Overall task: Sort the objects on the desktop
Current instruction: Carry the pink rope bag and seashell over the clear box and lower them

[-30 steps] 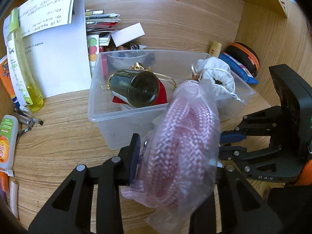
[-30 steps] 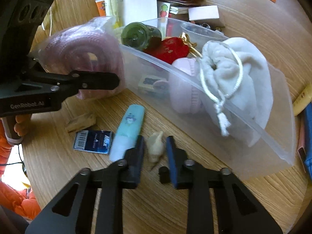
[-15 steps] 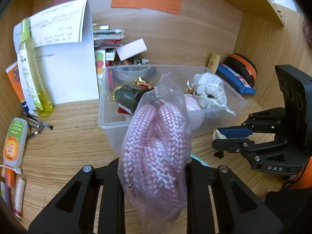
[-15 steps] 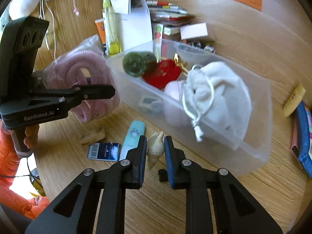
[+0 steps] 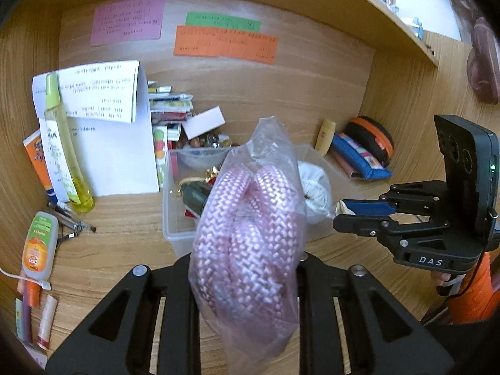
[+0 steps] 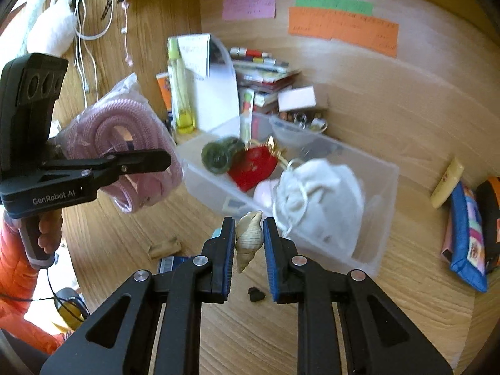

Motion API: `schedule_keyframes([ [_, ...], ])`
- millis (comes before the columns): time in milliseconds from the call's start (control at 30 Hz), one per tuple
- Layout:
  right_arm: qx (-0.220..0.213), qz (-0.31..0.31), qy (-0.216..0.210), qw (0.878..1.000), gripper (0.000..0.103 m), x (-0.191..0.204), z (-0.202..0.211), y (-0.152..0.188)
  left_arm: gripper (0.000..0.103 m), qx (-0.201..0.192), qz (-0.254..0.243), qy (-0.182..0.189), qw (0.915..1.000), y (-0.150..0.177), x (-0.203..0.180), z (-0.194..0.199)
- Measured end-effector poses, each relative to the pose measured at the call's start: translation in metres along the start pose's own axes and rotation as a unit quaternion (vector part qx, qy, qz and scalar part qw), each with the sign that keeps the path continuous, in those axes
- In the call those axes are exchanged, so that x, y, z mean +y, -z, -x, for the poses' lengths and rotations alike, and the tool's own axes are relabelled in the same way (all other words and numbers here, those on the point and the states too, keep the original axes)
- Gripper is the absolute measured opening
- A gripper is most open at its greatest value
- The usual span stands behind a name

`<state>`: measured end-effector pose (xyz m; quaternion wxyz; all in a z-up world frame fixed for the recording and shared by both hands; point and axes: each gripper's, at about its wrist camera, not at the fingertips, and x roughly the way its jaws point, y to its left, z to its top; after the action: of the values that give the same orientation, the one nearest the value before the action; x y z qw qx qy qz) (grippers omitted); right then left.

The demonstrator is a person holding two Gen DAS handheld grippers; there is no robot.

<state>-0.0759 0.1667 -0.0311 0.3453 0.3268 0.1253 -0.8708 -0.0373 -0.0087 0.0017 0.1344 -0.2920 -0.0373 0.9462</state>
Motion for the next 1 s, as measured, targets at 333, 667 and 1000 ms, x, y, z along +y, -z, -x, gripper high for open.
schedule_keyframes([
  [333,-0.040,-0.015,0.014,0.999,0.016,-0.018,0.016,-0.027,0.020,-0.016,0.004,0.017,0.9997,-0.029,-0.003,0.001],
  [667,-0.051,-0.029,0.007,0.998,0.016,-0.033,-0.004,-0.052,0.020,0.003,0.020,0.020,0.9996,-0.056,0.008,-0.027],
  [1000,-0.029,-0.051,-0.001,0.998,0.016,-0.044,-0.044,-0.065,0.020,0.040,0.059,0.052,0.9961,-0.070,0.024,-0.076],
])
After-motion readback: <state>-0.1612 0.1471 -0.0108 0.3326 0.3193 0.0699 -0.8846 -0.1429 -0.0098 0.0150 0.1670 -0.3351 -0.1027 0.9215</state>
